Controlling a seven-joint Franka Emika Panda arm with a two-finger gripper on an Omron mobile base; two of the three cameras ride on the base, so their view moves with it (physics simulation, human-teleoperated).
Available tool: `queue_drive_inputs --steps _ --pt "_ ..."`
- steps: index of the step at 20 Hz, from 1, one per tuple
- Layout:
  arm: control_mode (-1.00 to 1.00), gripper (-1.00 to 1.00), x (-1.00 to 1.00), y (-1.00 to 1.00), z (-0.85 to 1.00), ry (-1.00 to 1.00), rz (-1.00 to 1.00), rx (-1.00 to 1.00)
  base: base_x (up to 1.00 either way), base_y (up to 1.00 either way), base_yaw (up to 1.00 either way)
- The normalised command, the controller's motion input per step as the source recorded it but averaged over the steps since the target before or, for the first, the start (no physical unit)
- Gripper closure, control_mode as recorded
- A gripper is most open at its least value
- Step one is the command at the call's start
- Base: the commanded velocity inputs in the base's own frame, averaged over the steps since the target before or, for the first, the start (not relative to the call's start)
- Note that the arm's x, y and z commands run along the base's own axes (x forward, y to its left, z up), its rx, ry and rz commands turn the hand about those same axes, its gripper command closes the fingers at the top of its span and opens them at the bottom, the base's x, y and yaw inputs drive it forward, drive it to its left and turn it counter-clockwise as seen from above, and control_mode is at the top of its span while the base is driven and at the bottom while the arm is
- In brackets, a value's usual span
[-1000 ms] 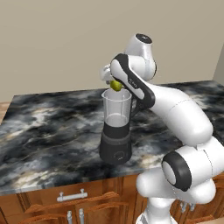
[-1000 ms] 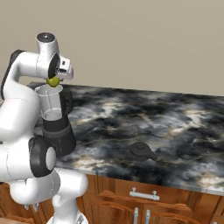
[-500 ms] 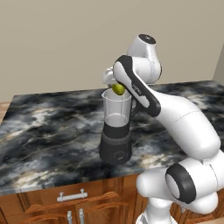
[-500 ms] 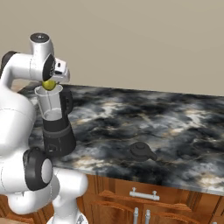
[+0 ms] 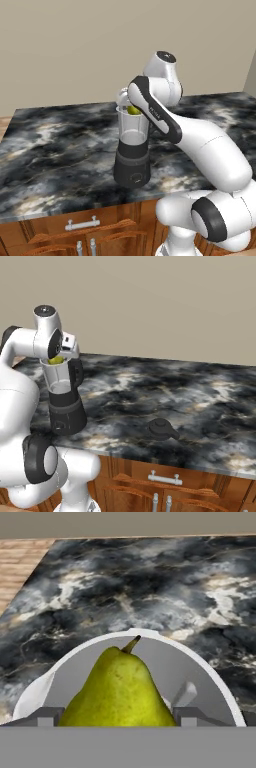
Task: Open the blender lid, put the pear in the blender, close the lid, and start the blender.
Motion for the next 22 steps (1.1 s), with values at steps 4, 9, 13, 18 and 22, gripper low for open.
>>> queue_drive_inputs --steps 4,9,13,18,22 --pt "-1.0 1.0 -0.03 0.0 -0.5 0.08 0.0 0.0 0.0 0.0 0.0" --pt "-1.0 1.0 -0.27 0.0 -0.59 0.1 0.0 -0.01 0.0 0.0 0.0" --pt "-1.0 1.0 -0.17 0.0 -0.64 0.1 0.0 -0.03 0.0 0.0 0.0" --pt "-1.0 -1.0 -0.25 0.0 -0.42 0.03 0.0 0.0 0.0 0.0 0.0" --pt "-1.0 -1.0 -0.24 0.0 -0.06 0.0 0.0 0.0 0.0 0.0 0.0"
